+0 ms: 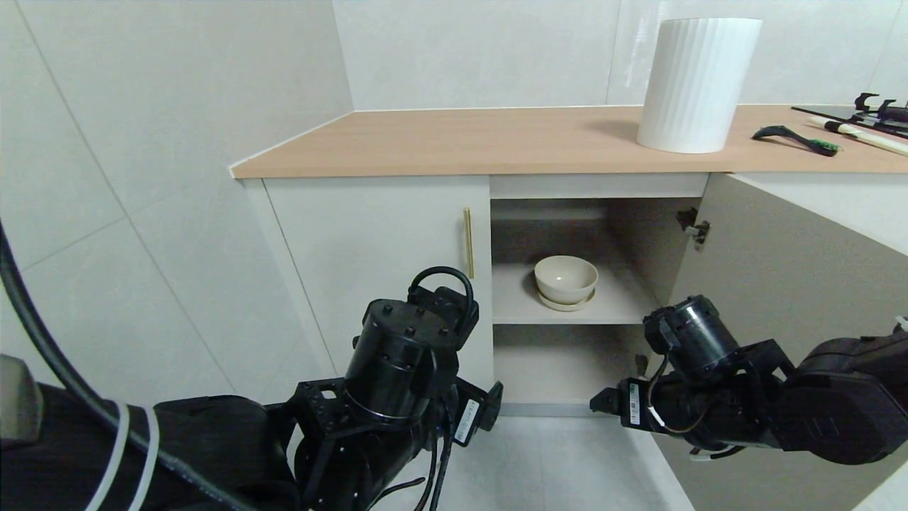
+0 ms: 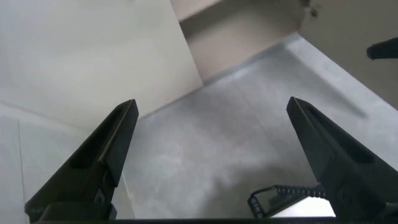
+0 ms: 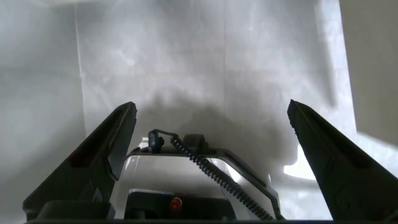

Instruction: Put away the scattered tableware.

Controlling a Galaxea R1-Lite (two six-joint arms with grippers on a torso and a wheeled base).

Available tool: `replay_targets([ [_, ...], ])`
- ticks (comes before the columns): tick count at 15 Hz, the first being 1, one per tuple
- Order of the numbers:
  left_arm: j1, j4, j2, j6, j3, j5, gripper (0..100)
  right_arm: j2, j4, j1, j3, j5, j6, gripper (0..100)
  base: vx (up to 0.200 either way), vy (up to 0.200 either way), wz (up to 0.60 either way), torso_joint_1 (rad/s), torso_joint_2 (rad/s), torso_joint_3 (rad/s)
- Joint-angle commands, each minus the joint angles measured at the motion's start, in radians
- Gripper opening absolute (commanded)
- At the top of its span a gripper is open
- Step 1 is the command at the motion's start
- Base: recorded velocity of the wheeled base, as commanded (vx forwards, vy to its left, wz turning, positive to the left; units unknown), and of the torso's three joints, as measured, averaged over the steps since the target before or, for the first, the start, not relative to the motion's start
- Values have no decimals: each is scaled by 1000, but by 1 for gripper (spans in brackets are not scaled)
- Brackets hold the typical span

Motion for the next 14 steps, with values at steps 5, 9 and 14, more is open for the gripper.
replay_targets([
  [5, 1, -1, 6, -1, 2, 1, 100, 2, -1, 1, 32, -3, 0, 100, -160, 0, 0, 1, 1, 3],
  [9, 4, -1, -21, 1, 0, 12, 100, -138, -1, 1, 181, 6, 0, 100, 0, 0, 0, 0, 0, 0],
  [14, 4, -1, -34, 5, 0, 22, 100, -452, 56, -2, 371, 22, 37, 100, 0, -40, 0, 0, 1, 0],
])
